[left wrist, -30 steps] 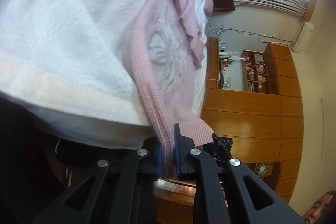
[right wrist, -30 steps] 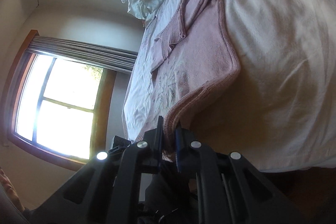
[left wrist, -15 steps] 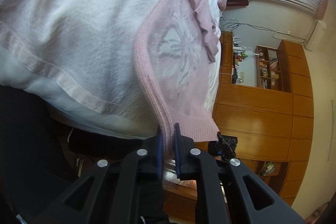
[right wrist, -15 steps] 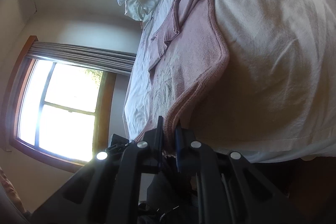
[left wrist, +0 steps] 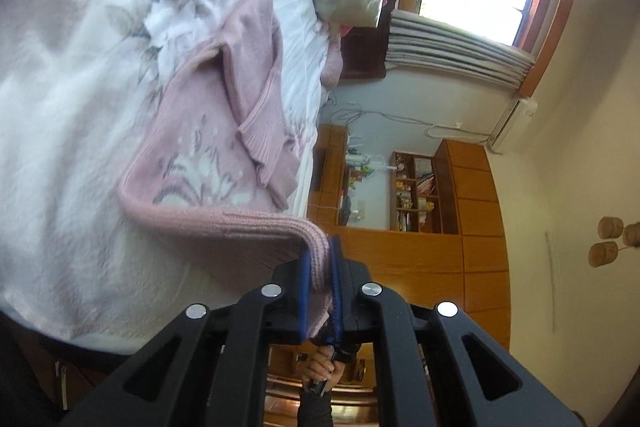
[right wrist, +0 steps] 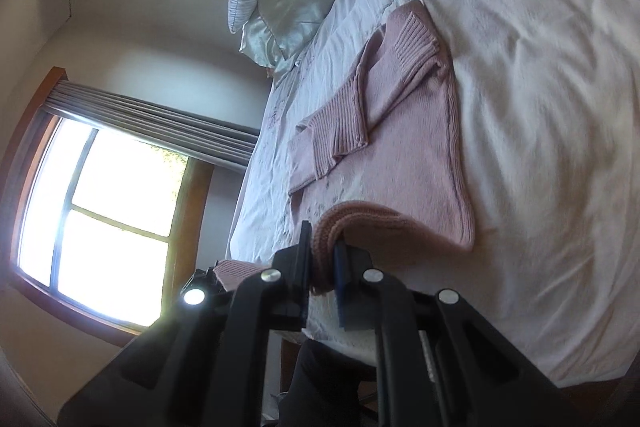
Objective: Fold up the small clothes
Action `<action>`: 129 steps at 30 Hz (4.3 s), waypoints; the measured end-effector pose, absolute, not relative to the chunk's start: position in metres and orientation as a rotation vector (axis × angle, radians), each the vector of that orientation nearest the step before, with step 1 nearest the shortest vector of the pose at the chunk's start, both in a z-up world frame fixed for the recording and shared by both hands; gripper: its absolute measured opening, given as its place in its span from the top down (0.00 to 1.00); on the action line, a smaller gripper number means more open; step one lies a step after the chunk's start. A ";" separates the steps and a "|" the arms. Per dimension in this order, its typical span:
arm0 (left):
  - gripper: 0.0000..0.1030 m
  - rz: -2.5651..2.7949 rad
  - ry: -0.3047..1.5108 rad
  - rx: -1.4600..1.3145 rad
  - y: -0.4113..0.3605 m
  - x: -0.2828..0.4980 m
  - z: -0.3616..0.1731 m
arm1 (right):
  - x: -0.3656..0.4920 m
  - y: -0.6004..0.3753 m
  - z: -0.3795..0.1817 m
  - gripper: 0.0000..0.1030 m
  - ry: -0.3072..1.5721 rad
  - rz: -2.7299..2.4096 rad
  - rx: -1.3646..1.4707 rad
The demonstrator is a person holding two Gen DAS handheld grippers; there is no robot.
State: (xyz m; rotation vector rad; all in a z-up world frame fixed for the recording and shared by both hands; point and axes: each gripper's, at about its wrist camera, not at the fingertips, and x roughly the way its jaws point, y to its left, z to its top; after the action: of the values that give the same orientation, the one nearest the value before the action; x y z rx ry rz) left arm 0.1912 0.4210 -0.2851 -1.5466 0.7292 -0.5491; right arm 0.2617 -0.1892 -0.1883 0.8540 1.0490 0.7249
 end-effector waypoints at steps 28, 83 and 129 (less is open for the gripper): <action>0.52 -0.301 1.118 -0.887 0.410 0.350 -0.297 | 0.386 -0.172 -0.235 0.59 1.193 0.579 0.577; 0.92 -0.533 0.754 -0.739 0.397 0.290 -0.187 | 0.353 -0.140 -0.155 0.92 0.966 0.636 0.382; 0.93 -0.285 0.957 -0.828 0.439 0.553 -0.261 | 0.607 -0.082 -0.220 0.92 1.103 0.293 0.276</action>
State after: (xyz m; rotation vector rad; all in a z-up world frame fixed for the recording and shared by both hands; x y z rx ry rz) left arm 0.5535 0.4389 -0.2612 -0.8283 0.9567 -0.2854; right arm 0.6066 -0.0823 -0.2201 0.2757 1.1033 0.2927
